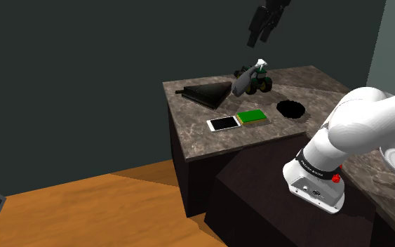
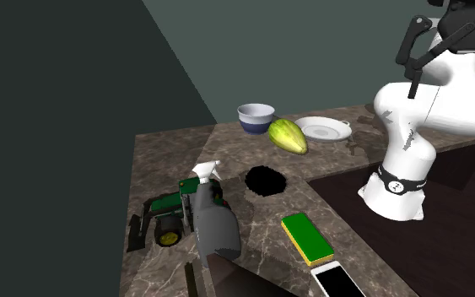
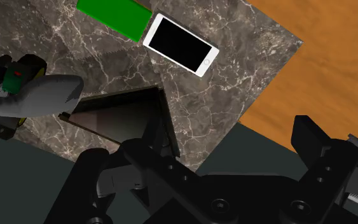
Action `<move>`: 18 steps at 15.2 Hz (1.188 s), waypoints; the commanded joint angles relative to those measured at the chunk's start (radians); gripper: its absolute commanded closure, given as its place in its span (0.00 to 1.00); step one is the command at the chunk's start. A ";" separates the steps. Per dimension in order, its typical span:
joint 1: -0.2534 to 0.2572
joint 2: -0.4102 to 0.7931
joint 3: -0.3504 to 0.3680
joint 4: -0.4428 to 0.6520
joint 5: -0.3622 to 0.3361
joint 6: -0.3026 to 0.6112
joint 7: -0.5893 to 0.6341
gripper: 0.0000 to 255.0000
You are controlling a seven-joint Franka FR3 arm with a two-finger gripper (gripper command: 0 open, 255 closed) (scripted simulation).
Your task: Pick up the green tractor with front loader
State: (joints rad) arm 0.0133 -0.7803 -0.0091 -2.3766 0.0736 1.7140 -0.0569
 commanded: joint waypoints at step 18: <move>-0.070 0.227 -0.343 -0.091 -0.238 0.259 -0.522 0.00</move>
State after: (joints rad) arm -0.0547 -0.5768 -0.3320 -2.4708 -0.1535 1.9535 -0.5463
